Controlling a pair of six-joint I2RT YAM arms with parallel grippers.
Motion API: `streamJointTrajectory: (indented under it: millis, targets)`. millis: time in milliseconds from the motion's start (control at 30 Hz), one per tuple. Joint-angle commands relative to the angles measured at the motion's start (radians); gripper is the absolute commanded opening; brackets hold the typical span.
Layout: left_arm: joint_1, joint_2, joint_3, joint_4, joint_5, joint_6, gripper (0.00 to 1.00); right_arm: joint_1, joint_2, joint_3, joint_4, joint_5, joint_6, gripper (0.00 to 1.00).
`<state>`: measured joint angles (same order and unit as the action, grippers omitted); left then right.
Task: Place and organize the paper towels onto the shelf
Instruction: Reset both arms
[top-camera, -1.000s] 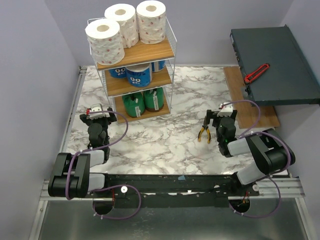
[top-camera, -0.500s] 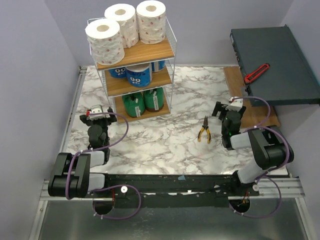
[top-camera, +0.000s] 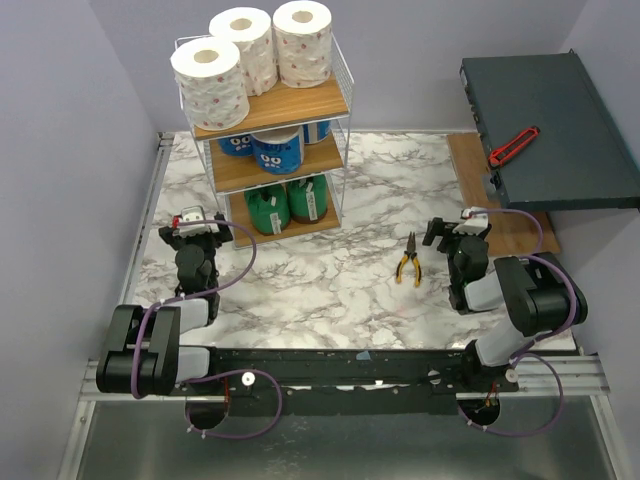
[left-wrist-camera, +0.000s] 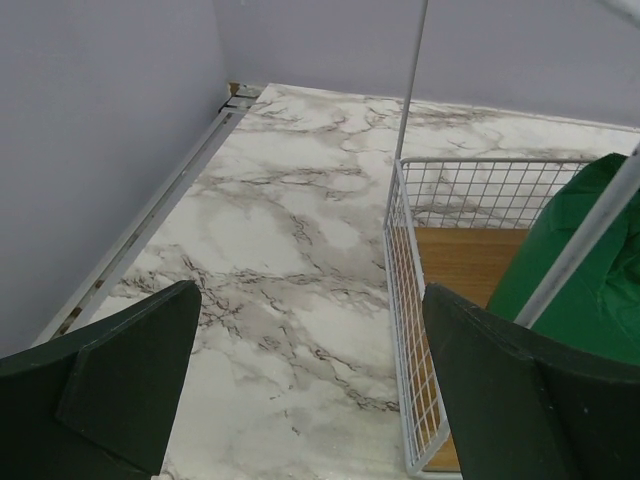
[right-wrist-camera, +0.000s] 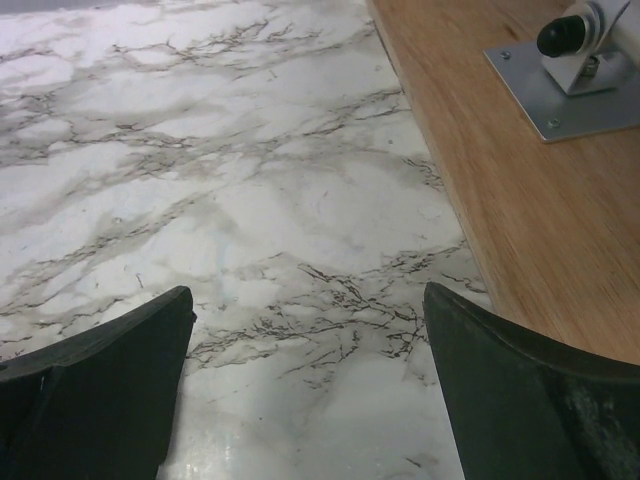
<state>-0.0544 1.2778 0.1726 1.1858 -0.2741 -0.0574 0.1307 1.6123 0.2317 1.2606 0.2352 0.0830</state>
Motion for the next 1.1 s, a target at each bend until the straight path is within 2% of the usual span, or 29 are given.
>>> streamJointTrajectory:
  millis: [0,233,367,500,633,767,1067]
  targets:
    - [-0.005,0.011,0.058,-0.075,0.013,-0.014,0.99,-0.025,0.013,0.021,0.029,-0.078,0.017,1.0]
    - [-0.004,0.006,0.049,-0.061,0.012,-0.011,0.98,-0.025,0.018,0.0,0.082,-0.081,0.003,1.0]
    - [-0.004,0.005,0.012,0.005,0.024,-0.01,0.99,-0.025,0.02,0.012,0.067,-0.067,0.013,1.0]
    - [-0.004,0.009,0.057,-0.075,0.006,-0.013,0.99,-0.032,0.021,0.023,0.04,-0.06,0.028,1.0]
    - [-0.004,0.007,0.052,-0.064,0.007,-0.01,0.99,-0.031,0.015,0.011,0.057,-0.057,0.023,1.0]
    - [-0.004,0.004,0.024,-0.019,0.021,-0.013,0.98,-0.031,0.015,-0.013,0.099,-0.128,-0.009,1.0]
    - [-0.001,0.006,0.049,-0.065,0.016,-0.015,0.99,-0.031,0.016,0.011,0.057,-0.095,0.011,1.0]
